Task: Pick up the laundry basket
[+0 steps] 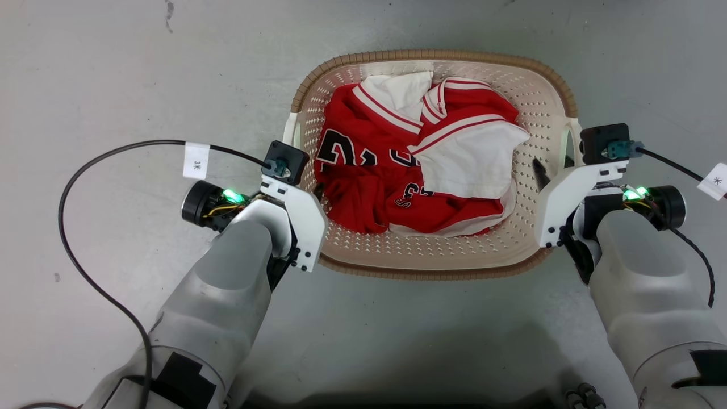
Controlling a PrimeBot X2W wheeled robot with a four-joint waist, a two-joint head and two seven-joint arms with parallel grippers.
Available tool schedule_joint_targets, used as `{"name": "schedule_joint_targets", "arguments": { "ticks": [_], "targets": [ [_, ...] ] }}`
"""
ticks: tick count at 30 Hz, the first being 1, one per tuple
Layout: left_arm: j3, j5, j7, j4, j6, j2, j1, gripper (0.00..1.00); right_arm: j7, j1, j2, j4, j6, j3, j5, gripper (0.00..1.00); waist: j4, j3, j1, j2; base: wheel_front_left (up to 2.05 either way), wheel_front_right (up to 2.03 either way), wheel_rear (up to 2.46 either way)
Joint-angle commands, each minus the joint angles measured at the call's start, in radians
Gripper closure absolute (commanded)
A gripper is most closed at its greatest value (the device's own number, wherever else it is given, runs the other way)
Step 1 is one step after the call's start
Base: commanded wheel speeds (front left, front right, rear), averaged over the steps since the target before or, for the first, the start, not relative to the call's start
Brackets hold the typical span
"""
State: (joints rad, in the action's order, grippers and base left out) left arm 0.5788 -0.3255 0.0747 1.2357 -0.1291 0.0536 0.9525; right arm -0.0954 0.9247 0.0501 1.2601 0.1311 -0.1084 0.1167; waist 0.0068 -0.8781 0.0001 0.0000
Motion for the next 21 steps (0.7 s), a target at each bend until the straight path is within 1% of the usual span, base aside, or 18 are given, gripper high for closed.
{"name": "schedule_joint_targets", "arguments": {
  "ticks": [1, 7, 12, 17, 19, 20, 21],
  "targets": [
    [0.011, -0.015, -0.008, -0.007, -0.001, 0.003, 0.002, 1.00, 0.003, 0.020, 0.000, 0.003, -0.001, 0.004, 0.001, 1.00, 0.001, -0.001, -0.0001, 0.0000, 0.00, 0.00, 0.00],
    [0.073, -0.088, -0.023, -0.034, -0.002, 0.025, -0.012, 1.00, 0.002, 0.015, 0.000, 0.009, -0.001, -0.001, 0.011, 1.00, 0.000, 0.002, -0.0001, 0.0000, 0.00, 0.00, 0.00],
    [0.116, -0.160, -0.039, -0.054, -0.003, 0.040, -0.031, 1.00, 0.013, -0.001, 0.002, 0.013, -0.001, -0.010, 0.022, 1.00, -0.003, 0.036, -0.0001, 0.0000, 0.00, 0.00, 0.00],
    [0.163, -0.237, -0.083, -0.079, -0.003, 0.057, -0.061, 1.00, 0.058, -0.026, 0.003, 0.019, -0.001, -0.009, 0.040, 1.00, -0.009, 0.110, -0.0001, 0.0000, 0.00, 0.00, 0.00],
    [0.186, -0.271, -0.100, -0.100, -0.003, 0.067, -0.073, 1.00, 0.089, -0.033, 0.003, 0.021, -0.001, -0.001, 0.054, 1.00, -0.013, 0.151, -0.0001, 0.0000, 0.00, 0.00, 0.00],
    [0.215, -0.304, -0.124, -0.124, -0.003, 0.081, -0.087, 1.00, 0.123, -0.043, 0.003, 0.024, -0.001, 0.005, 0.066, 1.00, -0.017, 0.192, -0.0001, 0.0000, 0.00, 0.00, 0.00],
    [0.230, -0.321, -0.138, -0.136, -0.003, 0.087, -0.094, 1.00, 0.145, -0.047, 0.003, 0.025, -0.001, 0.007, 0.070, 1.00, -0.018, 0.212, -0.0001, 0.0000, 0.00, 0.00, 0.00]
  ]
}}
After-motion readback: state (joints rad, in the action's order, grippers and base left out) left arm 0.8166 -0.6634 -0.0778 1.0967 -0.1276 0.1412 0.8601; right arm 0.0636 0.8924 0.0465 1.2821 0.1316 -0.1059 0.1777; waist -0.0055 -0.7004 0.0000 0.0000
